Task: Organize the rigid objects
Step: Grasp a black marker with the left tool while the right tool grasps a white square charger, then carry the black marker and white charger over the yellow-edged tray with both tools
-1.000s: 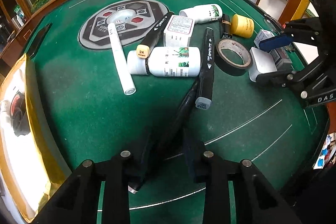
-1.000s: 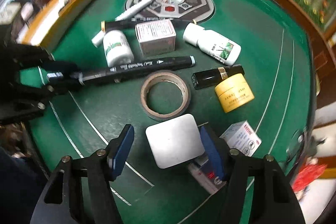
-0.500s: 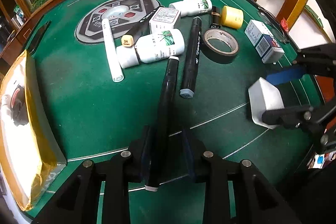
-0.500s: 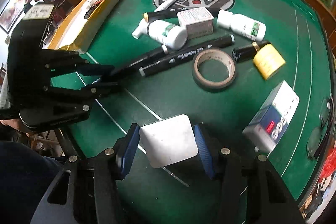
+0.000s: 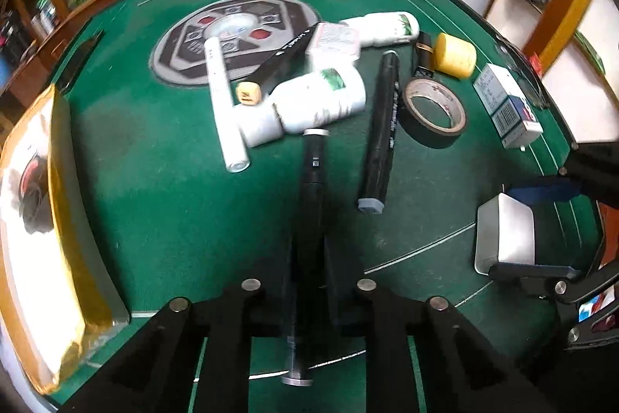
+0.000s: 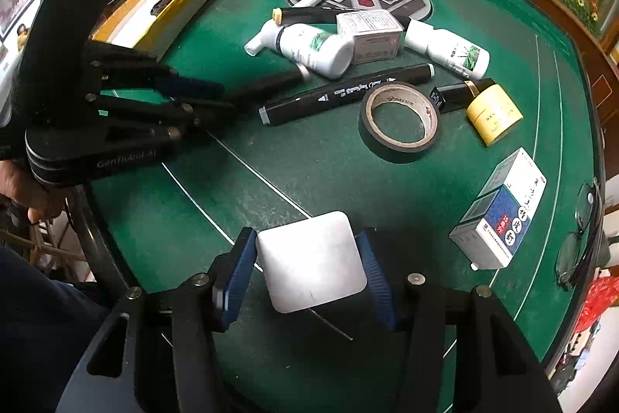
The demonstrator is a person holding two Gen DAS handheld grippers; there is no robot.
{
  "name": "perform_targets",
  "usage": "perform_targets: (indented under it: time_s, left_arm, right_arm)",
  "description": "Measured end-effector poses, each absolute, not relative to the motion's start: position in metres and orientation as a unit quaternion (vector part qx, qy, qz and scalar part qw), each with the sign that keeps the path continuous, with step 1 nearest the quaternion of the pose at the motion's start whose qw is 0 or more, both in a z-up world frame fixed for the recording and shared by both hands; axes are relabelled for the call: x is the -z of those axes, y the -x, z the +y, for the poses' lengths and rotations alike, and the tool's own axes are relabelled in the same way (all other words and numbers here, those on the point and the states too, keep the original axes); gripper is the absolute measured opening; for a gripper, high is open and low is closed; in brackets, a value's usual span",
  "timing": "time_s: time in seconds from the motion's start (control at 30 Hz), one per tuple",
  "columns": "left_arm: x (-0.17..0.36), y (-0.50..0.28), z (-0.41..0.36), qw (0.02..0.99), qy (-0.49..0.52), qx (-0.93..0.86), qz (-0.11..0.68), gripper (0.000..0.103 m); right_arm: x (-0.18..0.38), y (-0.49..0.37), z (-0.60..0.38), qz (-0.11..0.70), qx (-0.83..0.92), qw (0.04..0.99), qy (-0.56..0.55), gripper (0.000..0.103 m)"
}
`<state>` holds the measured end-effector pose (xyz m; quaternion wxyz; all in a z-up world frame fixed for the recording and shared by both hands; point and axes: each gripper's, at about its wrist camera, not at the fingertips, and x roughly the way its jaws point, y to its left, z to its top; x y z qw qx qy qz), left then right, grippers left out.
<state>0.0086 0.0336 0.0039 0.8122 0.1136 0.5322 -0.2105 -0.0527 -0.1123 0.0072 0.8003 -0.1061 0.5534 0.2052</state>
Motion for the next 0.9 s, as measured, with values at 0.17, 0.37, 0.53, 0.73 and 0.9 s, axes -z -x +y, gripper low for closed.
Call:
perform_targets:
  time_s: [0.17,0.37,0.53,0.73,0.9]
  left_arm:
    - [-0.01,-0.002,0.047,0.815,-0.075,0.206,0.536,0.014]
    - [-0.025,0.003,0.06,0.825,-0.038,0.201,0.527,0.014]
    - [-0.037,0.007,0.072,0.835,-0.021,0.189,0.517,0.015]
    - [-0.051,0.012,0.094,0.847,0.003,0.166,0.504,0.015]
    - [-0.065,0.016,0.117,0.86,0.022,0.144,0.489,0.015]
  right_arm:
    - [-0.011,0.054,-0.114,0.55,-0.213,0.802,0.093,0.053]
    - [-0.018,0.053,-0.116,0.542,-0.229,0.805,0.071,0.053]
    - [-0.026,0.054,-0.112,0.532,-0.24,0.809,0.068,0.053]
    - [-0.032,0.051,-0.103,0.526,-0.259,0.808,0.061,0.053]
    - [-0.038,0.049,-0.091,0.519,-0.276,0.806,0.061,0.053]
